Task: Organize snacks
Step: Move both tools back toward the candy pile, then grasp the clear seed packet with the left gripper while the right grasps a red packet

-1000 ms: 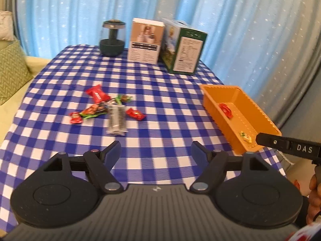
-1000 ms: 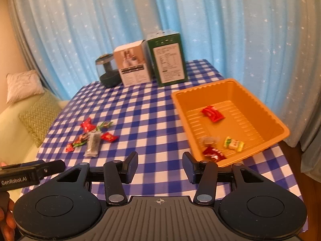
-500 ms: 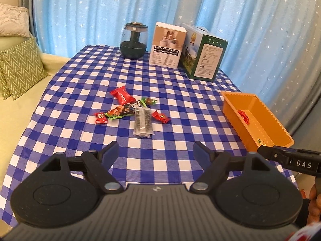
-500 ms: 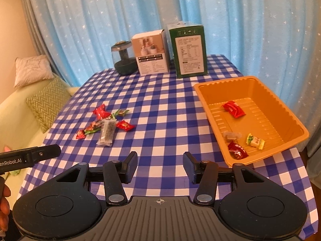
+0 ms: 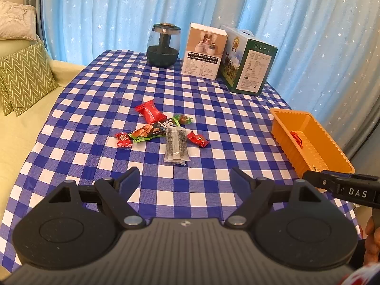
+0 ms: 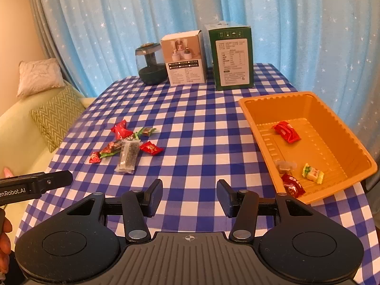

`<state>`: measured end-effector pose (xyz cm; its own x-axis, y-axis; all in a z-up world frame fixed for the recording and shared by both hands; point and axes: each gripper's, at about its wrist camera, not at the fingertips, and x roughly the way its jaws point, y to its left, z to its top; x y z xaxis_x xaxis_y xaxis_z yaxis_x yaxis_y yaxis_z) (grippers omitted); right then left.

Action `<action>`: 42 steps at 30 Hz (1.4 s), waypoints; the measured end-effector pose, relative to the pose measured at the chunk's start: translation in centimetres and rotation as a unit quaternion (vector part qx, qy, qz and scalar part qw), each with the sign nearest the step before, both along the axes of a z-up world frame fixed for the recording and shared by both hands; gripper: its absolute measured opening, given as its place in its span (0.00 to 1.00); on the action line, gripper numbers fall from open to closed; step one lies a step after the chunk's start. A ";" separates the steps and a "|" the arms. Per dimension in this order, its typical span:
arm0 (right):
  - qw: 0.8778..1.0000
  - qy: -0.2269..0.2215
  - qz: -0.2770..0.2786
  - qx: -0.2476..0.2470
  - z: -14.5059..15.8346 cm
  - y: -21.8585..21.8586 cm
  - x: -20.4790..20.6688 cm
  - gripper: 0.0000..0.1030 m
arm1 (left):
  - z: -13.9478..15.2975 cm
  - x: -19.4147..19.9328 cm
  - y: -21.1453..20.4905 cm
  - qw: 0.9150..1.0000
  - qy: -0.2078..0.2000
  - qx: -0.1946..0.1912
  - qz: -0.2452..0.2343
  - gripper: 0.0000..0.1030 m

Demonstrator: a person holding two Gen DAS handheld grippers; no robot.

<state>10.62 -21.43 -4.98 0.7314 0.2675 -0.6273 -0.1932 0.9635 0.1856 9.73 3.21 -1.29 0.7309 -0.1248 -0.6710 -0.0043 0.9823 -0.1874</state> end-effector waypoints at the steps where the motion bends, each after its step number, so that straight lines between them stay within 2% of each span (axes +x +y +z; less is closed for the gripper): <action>1: 1.000 0.000 0.002 -0.002 -0.1 0.1 0.2 0.49 | -0.1 0.2 0.1 1.000 0.001 0.001 0.000 0.79; 6: 1.000 0.004 0.006 -0.010 -1.0 1.0 1.9 0.49 | -0.9 1.2 0.5 1.000 0.002 0.005 -0.002 0.82; 21: 0.999 0.006 0.041 -0.031 -5.0 3.5 9.2 0.49 | -5.5 7.8 0.5 0.999 0.010 0.034 -0.028 0.82; 27: 0.998 0.016 0.047 -0.030 -7.1 3.8 11.8 0.49 | -7.8 10.6 0.5 0.999 0.006 0.034 -0.038 0.72; 35: 0.997 0.028 0.059 -0.039 -9.1 4.3 14.4 0.49 | -10.1 13.7 -0.3 0.998 0.007 0.027 -0.053 0.66; 41: 0.996 0.019 0.075 -0.044 -9.2 5.1 15.7 0.49 | -11.6 15.1 -0.8 0.997 0.024 0.044 -0.066 0.55; 42: 0.996 0.018 0.078 -0.044 -9.2 5.3 15.9 0.49 | -11.8 15.2 -0.9 0.996 0.028 0.047 -0.065 0.50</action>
<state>26.52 -16.09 -14.20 0.6622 0.3186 -0.6782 -0.3361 0.9353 0.1112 24.92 2.32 -13.11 0.6734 -0.1508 -0.7237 0.1164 0.9884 -0.0976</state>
